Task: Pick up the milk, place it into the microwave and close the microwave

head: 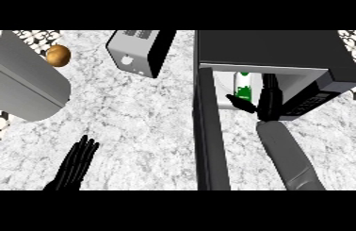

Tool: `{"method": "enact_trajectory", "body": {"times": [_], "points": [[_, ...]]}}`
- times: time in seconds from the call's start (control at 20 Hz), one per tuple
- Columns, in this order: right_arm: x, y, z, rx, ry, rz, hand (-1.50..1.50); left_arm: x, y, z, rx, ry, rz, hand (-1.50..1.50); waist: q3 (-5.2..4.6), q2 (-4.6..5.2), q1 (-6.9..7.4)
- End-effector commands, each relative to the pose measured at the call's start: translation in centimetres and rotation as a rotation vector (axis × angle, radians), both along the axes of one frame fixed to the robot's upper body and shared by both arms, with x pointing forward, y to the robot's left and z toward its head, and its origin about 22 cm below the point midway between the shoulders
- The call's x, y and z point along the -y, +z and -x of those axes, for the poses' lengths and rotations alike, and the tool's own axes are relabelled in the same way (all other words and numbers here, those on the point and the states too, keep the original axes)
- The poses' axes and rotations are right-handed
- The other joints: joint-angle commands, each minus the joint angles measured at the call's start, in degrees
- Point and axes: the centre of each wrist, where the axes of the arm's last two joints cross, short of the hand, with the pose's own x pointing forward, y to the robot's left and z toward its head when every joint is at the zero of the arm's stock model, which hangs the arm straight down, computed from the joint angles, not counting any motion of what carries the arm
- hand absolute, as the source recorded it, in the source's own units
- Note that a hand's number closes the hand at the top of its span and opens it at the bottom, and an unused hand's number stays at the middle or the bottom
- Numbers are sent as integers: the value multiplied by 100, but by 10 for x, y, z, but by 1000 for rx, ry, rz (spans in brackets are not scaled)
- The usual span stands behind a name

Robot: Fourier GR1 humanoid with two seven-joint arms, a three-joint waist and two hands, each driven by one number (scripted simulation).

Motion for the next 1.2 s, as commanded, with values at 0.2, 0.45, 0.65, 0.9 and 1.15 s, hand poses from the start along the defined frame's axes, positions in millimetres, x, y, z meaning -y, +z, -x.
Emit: {"method": "enact_trajectory", "body": {"times": [0.2, 0.45, 0.65, 0.9, 1.15], "points": [[30, 21, -17, -29, 217, -188, -150, 11, -3, 5, -3, -32, -2, -150, 78, 153, 99], [43, 3, -4, -26, 244, -285, -150, 22, -3, -1, 13, -37, -4, -150, 68, 117, -29], [52, -21, 21, -38, 282, -306, -150, 32, 12, -5, 18, -32, -5, -150, 67, 89, -112], [63, -39, 45, -57, 390, -432, -150, 30, 1, -3, 18, -48, -11, -150, 60, 64, -195], [70, -61, 74, -52, 418, -491, -150, 31, 8, -19, 25, -50, -27, -150, 57, 51, -250]]}}
